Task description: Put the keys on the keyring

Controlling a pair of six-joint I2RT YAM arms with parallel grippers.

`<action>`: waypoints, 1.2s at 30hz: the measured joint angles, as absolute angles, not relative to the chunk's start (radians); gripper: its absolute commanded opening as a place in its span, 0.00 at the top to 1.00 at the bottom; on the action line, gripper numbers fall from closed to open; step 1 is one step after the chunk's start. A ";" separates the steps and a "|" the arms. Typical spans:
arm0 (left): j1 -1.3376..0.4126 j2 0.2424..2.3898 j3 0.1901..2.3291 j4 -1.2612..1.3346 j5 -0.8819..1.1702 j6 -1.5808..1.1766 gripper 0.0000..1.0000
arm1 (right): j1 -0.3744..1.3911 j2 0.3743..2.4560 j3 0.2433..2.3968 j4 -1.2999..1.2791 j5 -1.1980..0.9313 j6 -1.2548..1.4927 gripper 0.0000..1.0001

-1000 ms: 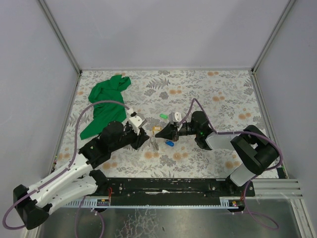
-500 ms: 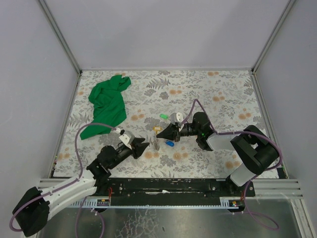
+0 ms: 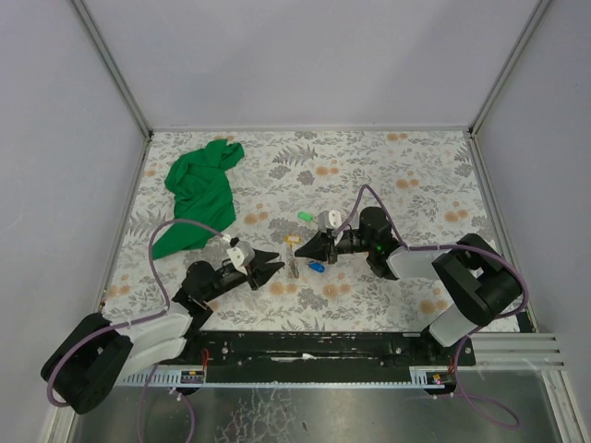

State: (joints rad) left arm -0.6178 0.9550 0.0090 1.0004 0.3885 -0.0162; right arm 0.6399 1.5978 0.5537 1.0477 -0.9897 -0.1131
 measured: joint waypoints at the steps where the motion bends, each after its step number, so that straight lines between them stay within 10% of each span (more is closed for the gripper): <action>1: -0.607 0.972 0.012 1.011 0.414 -0.017 0.69 | 0.638 1.593 0.554 1.039 -0.990 -0.117 1.00; 36: -0.501 1.275 0.186 1.175 0.817 -0.036 0.81 | 0.633 1.553 0.554 0.963 -1.036 -0.144 1.00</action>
